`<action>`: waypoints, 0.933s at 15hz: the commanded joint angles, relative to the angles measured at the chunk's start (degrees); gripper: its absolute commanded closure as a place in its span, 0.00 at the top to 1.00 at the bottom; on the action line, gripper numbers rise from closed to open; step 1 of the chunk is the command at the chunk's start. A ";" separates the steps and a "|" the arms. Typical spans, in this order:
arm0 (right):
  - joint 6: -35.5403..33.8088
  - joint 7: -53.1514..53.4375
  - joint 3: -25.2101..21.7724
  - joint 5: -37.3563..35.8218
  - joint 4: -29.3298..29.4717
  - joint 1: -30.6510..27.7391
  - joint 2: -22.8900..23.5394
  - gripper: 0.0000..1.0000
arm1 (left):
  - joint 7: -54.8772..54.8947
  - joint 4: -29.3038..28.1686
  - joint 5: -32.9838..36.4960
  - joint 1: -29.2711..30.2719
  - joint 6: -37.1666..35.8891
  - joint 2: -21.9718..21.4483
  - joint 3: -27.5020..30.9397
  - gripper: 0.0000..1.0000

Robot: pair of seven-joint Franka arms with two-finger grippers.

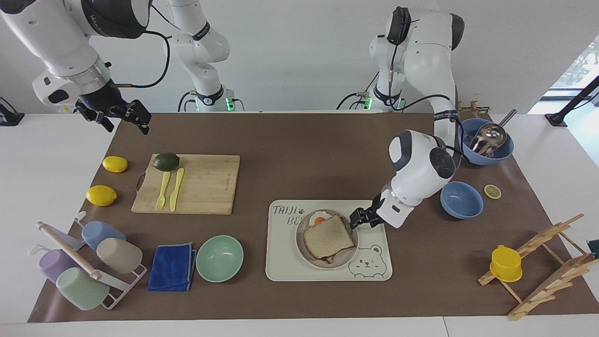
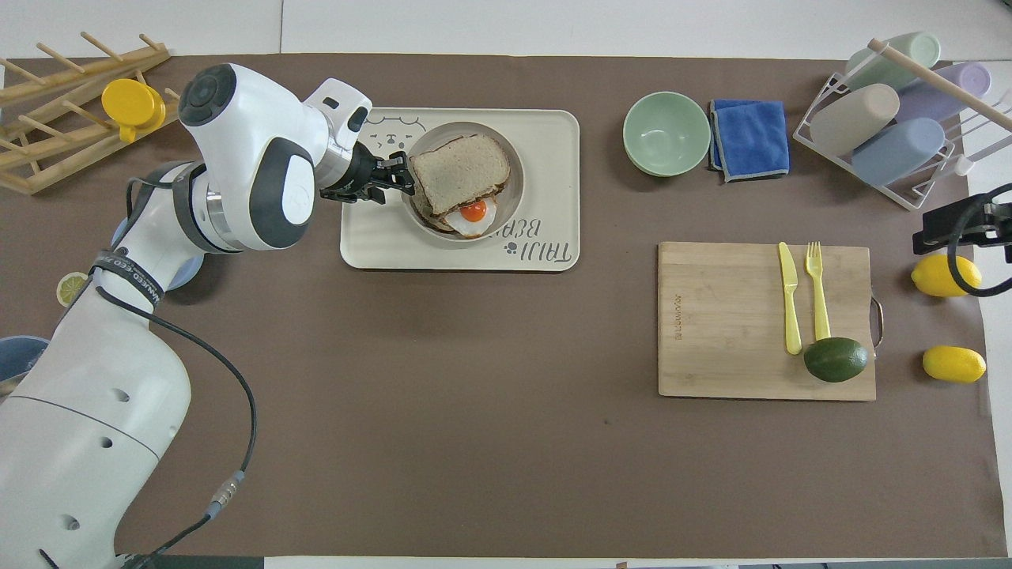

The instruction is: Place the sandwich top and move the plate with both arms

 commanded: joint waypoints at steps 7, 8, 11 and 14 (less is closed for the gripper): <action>-0.10 0.65 0.14 1.18 -0.92 -0.26 -1.01 1.00 | 0.47 -1.17 10.46 1.93 -18.49 -17.28 4.93 1.00; -0.10 0.65 0.14 1.18 -1.01 -0.26 -1.01 1.00 | 0.47 -1.18 11.60 1.93 -19.89 -18.86 4.75 1.00; -0.10 0.65 0.14 1.18 -0.92 -0.26 -1.01 1.00 | 0.56 -1.09 15.38 1.84 -23.50 -22.12 4.75 1.00; -0.10 0.65 0.14 1.18 -1.01 -0.26 -1.01 1.00 | 0.65 -1.79 15.91 3.59 -27.98 -26.33 4.40 1.00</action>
